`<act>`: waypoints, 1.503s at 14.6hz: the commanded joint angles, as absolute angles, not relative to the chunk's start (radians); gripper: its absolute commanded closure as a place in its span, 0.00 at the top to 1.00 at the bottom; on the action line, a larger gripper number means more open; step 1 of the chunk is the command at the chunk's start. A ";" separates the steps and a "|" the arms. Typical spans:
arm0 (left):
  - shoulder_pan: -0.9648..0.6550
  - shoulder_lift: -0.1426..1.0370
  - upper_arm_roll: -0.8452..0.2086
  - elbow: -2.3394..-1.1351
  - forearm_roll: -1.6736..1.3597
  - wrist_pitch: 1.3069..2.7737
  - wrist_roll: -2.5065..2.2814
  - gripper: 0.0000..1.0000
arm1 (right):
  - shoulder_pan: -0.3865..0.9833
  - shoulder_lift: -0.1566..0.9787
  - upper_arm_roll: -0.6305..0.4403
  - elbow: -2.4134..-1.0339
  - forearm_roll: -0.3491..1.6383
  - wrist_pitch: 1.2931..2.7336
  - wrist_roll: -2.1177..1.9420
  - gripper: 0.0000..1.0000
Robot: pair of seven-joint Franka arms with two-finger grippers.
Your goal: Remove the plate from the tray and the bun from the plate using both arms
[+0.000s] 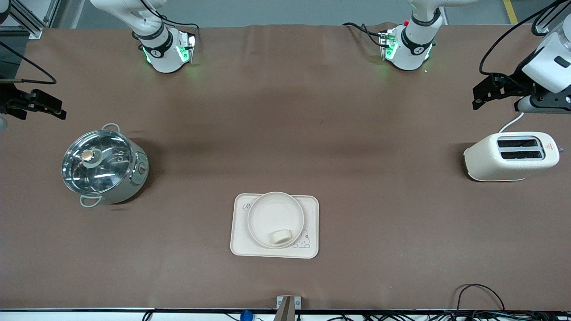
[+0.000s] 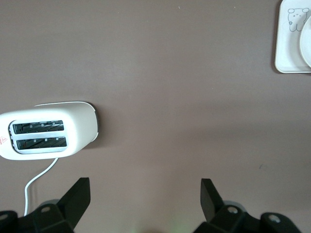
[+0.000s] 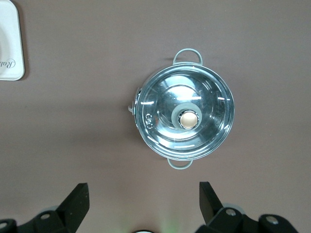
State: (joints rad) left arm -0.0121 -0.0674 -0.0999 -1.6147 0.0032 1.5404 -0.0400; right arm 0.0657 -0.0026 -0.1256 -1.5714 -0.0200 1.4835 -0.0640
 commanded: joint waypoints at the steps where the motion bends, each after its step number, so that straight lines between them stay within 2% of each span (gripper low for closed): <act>1: -0.012 -0.057 -0.103 -1.588 0.009 1.525 -0.028 1.00 | 0.080 -0.034 -0.115 -1.598 -0.038 1.494 -0.046 1.00; 5: -0.009 -0.055 -0.101 -1.575 0.009 1.525 -0.029 1.00 | 0.080 -0.031 -0.109 -1.595 -0.008 1.509 -0.045 1.00; 8: -0.008 -0.055 -0.097 -1.574 0.006 1.525 -0.026 1.00 | 0.077 0.006 -0.114 -1.618 0.142 1.589 -0.044 1.00; 13: -0.009 -0.048 -0.097 -1.577 0.003 1.525 -0.023 1.00 | 0.116 0.266 -0.112 -1.618 0.417 1.816 -0.037 1.00; 16: -0.008 -0.032 -0.097 -1.577 -0.005 1.528 -0.023 1.00 | 0.191 0.415 -0.110 -1.591 0.563 1.960 0.015 1.00; 20: -0.009 -0.008 -0.097 -1.577 -0.006 1.554 -0.025 1.00 | 0.329 0.544 -0.110 -1.560 0.587 2.159 0.183 1.00; 22: -0.009 0.005 -0.097 -1.577 -0.008 1.559 -0.025 1.00 | 0.394 0.644 -0.110 -1.466 0.583 2.186 0.259 1.00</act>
State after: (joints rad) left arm -0.0097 -0.0124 -0.0984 -1.5989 0.0031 1.5559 -0.0400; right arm 0.3459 0.5543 -0.0997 -1.5720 0.5668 2.1767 0.1862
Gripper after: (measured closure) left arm 0.000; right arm 0.000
